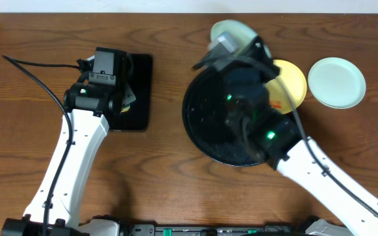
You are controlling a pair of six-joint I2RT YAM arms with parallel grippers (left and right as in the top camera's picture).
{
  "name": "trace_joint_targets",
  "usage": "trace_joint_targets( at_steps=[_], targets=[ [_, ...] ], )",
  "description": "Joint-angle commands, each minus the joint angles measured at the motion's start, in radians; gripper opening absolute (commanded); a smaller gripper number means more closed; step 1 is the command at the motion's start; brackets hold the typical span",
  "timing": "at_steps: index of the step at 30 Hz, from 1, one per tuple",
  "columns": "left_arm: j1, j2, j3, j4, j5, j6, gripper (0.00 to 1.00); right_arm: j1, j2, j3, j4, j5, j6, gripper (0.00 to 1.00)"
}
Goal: Clean dirty plates on tray and stack at the side
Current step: 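Lift the cleaned green plate with the right gripper and carry it right, then lower the green plate onto the other green plate and release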
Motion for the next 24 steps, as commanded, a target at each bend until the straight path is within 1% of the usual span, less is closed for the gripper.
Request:
trace_joint_targets(
  at_steps=[1,5,7,11,13,15,19,22,24],
  targets=[
    [0.005,0.004,-0.006,-0.006,-0.005,0.014,0.07,-0.119,-0.013,0.006,-0.081,-0.074,0.423,0.01],
    [0.005,0.004,-0.006,-0.007,-0.005,0.014,0.07,-0.317,-0.013,0.006,-0.264,-0.394,0.683,0.01],
    [0.005,0.004,-0.006,-0.007,-0.004,0.014,0.07,-0.452,-0.013,0.006,-0.329,-0.614,0.815,0.01],
    [0.005,0.005,-0.006,-0.007,-0.004,0.014,0.08,-0.756,0.0,0.006,-0.376,-1.057,0.99,0.01],
    [0.005,0.006,-0.006,-0.007,-0.005,0.014,0.07,-0.889,0.017,0.006,-0.385,-1.183,1.045,0.01],
    [0.005,0.01,-0.006,-0.007,-0.004,0.014,0.08,-1.007,0.044,0.006,-0.404,-1.233,1.067,0.01],
    [0.005,0.029,-0.006,-0.006,0.006,0.014,0.07,-1.151,0.121,0.005,-0.433,-1.187,1.07,0.01],
    [0.005,0.05,-0.006,0.0,0.046,0.014,0.08,-1.196,0.19,0.005,-0.429,-1.147,1.074,0.01],
    [0.005,0.064,-0.006,0.0,0.047,0.014,0.08,-1.209,0.24,0.005,-0.407,-1.139,1.088,0.01]
  ],
)
